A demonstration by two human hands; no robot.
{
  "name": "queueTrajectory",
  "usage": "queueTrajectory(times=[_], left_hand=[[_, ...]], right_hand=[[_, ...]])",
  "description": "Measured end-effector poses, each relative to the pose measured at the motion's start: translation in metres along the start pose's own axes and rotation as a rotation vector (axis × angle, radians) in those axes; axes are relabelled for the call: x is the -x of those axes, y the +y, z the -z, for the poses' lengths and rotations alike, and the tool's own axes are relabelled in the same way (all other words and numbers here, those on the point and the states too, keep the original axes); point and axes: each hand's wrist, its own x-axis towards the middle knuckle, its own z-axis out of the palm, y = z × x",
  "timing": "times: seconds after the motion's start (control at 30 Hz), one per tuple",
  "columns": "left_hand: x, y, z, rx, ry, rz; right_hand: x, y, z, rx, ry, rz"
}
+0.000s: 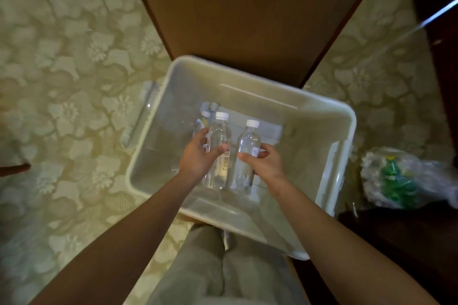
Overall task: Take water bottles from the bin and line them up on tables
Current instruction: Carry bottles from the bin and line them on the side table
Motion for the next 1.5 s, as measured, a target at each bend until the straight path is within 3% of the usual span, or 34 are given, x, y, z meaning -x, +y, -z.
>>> queueTrajectory(times=[0.47, 0.7, 1.13, 1.5], left_hand=[[0.125, 0.014, 0.141, 0.564, 0.202, 0.004], [0.219, -0.034, 0.208, 0.623, 0.398, -0.041], [0.465, -0.206, 0.311, 0.795, 0.801, -0.089], [0.657, -0.348, 0.333, 1.011, 1.283, 0.014]], right_hand=[[0.122, -0.101, -0.053, 0.154, -0.438, 0.243], [0.203, -0.094, -0.126, 0.248, -0.615, 0.353], [0.424, 0.023, -0.278, 0.492, -1.053, 0.519], [0.596, 0.162, -0.408, 0.849, -1.445, 0.591]])
